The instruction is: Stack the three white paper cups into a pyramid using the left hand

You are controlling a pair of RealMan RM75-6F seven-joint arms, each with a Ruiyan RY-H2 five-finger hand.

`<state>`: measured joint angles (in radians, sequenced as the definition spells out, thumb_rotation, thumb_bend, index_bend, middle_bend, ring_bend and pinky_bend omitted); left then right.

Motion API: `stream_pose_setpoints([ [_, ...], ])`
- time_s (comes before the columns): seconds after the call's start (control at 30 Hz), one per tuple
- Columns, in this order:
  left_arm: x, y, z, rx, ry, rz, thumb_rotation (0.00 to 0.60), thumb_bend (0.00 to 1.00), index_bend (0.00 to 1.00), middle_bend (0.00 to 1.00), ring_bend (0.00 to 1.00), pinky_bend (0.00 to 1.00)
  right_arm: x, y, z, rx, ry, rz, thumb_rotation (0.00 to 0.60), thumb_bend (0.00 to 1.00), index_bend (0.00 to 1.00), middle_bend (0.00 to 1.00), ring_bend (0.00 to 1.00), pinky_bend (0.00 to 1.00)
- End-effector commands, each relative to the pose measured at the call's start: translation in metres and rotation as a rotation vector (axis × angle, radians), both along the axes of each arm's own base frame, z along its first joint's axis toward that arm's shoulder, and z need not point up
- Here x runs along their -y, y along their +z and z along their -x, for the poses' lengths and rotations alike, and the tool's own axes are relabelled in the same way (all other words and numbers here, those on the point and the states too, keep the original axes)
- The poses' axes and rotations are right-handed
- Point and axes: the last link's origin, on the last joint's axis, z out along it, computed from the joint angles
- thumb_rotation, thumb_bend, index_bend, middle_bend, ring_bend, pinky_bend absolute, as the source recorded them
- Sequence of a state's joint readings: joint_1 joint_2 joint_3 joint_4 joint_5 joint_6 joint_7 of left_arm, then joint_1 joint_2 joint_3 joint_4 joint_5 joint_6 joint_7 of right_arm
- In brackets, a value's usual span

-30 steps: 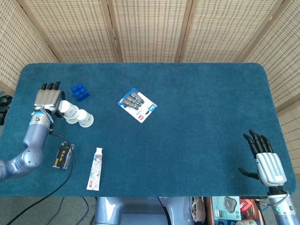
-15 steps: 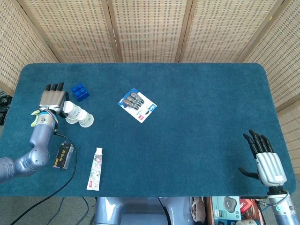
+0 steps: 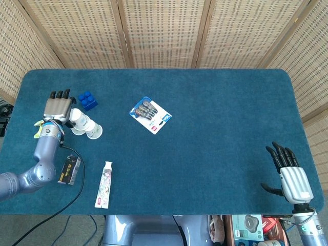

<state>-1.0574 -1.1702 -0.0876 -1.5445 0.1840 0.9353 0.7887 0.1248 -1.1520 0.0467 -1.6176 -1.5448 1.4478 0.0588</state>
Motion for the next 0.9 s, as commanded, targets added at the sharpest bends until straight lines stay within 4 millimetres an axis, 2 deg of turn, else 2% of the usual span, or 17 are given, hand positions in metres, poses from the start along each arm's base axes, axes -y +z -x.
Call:
stream_pose_setpoints([
  [0.03, 0.001, 0.004, -0.001, -0.001, -0.005, -0.009, 0.6, 0.25, 0.21, 0.0, 0.0, 0.0, 0.0, -0.001, 0.0, -0.001, 0.001, -0.001, 0.6, 0.14, 0.0, 0.0, 0.0, 0.0],
  [0.27, 0.005, 0.024, -0.012, 0.05, -0.038, -0.039, 0.6, 0.25, 0.21, 0.0, 0.0, 0.0, 0.0, 0.0, 0.001, 0.0, -0.005, 0.0, 0.6, 0.14, 0.0, 0.0, 0.0, 0.0],
  [0.47, 0.025, 0.053, -0.033, 0.134, -0.123, -0.068, 0.6, 0.24, 0.2, 0.0, 0.0, 0.0, 0.0, -0.001, 0.0, -0.005, 0.0, -0.004, 0.6, 0.14, 0.0, 0.0, 0.0, 0.0],
  [0.6, 0.05, 0.067, -0.042, 0.203, -0.197, -0.089, 0.6, 0.25, 0.2, 0.0, 0.0, 0.0, 0.0, -0.002, -0.001, -0.007, 0.004, -0.005, 0.6, 0.14, 0.0, 0.0, 0.0, 0.0],
  [0.67, 0.072, 0.069, -0.041, 0.264, -0.251, -0.114, 0.6, 0.25, 0.19, 0.0, 0.0, 0.0, 0.0, -0.002, -0.001, -0.009, 0.003, -0.002, 0.6, 0.14, 0.0, 0.0, 0.0, 0.0],
  [0.9, 0.131, 0.047, -0.012, 0.32, -0.381, -0.144, 0.6, 0.24, 0.16, 0.0, 0.0, 0.0, -0.001, -0.003, -0.002, -0.024, 0.007, 0.003, 0.6, 0.14, 0.0, 0.0, 0.0, 0.0],
])
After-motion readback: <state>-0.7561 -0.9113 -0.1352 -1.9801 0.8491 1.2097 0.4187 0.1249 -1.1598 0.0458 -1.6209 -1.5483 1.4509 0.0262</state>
